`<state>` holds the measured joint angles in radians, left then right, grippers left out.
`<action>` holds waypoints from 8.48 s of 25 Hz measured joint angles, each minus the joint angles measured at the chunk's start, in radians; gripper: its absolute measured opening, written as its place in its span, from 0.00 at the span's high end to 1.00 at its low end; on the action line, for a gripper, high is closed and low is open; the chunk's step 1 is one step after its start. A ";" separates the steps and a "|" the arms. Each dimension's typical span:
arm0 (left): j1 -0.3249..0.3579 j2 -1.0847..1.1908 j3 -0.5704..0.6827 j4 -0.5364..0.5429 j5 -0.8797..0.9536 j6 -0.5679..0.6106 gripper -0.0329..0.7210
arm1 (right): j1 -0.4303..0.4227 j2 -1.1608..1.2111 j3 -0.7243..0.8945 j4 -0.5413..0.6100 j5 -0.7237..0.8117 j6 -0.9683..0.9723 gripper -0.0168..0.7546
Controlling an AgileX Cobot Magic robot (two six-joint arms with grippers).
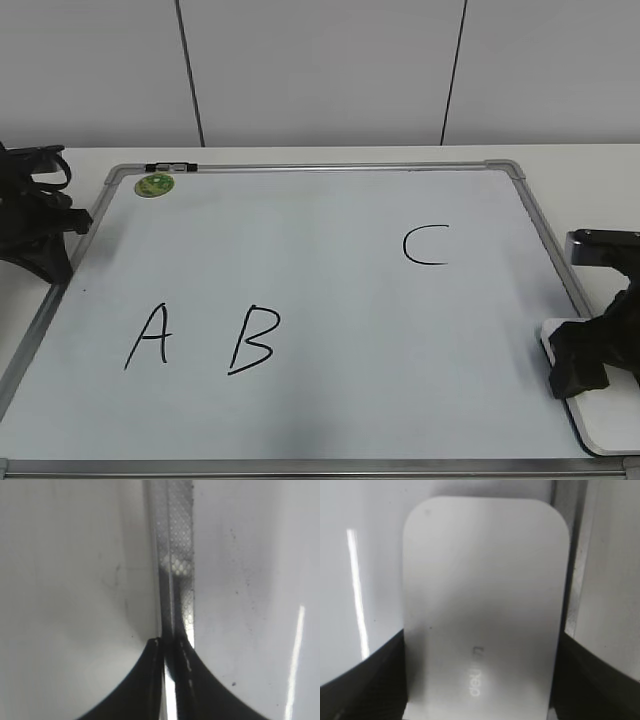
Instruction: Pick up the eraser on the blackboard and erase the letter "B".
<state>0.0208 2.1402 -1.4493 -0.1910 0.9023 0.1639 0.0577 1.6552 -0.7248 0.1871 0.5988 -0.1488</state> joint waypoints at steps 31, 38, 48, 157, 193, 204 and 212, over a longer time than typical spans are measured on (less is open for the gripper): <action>0.000 0.000 0.000 0.000 -0.002 -0.002 0.94 | 0.007 -0.129 -0.155 -0.006 0.181 -0.011 0.25; 0.000 0.000 0.000 0.000 -0.002 -0.002 0.94 | 0.196 -0.132 -0.264 -0.023 0.267 -0.006 0.25; 0.000 0.000 0.000 0.000 -0.002 -0.002 0.94 | 0.500 -0.005 -0.485 -0.051 0.351 0.071 0.25; 0.000 0.000 0.000 -0.002 -0.004 -0.002 0.94 | 0.656 0.634 -1.089 -0.268 0.457 0.184 0.26; 0.000 0.000 0.000 -0.002 -0.005 -0.002 0.94 | 0.616 0.338 -1.213 -0.303 0.637 0.089 0.26; 0.000 0.000 0.000 -0.002 -0.005 -0.002 0.94 | 0.593 0.149 -0.960 -0.313 0.640 0.118 0.26; 0.000 0.000 0.000 -0.002 -0.005 -0.002 0.94 | 0.441 -0.015 -0.746 -0.316 0.640 0.140 0.26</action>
<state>0.0208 2.1402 -1.4493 -0.1933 0.8969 0.1622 0.4991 1.6401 -1.4710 -0.1290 1.2386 -0.0086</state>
